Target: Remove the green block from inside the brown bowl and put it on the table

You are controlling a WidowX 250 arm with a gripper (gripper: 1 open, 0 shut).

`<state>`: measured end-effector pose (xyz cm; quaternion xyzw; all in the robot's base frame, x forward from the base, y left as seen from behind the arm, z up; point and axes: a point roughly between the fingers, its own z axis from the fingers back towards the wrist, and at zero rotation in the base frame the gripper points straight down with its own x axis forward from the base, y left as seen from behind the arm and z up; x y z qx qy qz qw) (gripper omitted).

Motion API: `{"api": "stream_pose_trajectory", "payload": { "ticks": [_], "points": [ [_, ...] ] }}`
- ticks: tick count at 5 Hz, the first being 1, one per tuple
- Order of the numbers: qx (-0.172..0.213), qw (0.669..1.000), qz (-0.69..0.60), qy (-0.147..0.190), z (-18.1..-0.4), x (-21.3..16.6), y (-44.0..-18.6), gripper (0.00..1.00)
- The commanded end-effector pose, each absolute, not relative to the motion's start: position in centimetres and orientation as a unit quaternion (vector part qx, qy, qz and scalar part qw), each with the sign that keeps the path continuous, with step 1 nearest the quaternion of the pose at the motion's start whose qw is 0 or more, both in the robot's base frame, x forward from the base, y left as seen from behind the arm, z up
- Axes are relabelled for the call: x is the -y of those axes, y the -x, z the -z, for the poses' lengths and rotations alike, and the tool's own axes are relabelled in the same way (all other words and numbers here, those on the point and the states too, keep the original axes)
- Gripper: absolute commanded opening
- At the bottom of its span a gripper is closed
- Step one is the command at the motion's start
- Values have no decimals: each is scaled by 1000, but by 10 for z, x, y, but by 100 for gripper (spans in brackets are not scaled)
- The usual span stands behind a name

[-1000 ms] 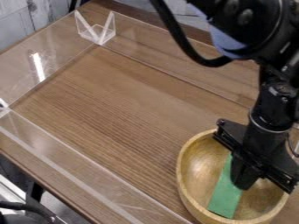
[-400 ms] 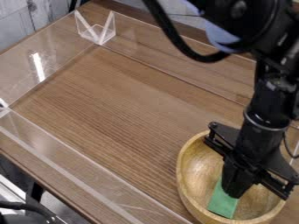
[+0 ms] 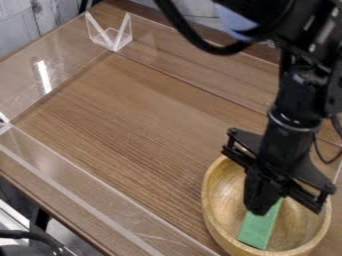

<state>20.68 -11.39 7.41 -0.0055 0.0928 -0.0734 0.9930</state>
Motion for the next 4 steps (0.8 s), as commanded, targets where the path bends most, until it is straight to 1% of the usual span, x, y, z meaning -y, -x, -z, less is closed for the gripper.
{"api": "stream_pose_trajectory", "payload": {
  "ticks": [1, 2, 3, 4],
  "points": [
    [-56, 996, 67, 25, -95, 114, -220, 0],
    [-54, 996, 64, 28, -96, 112, -224, 0],
    [-51, 996, 62, 30, -96, 110, -228, 100],
    [-48, 996, 61, 32, -97, 108, -232, 100]
  ]
}}
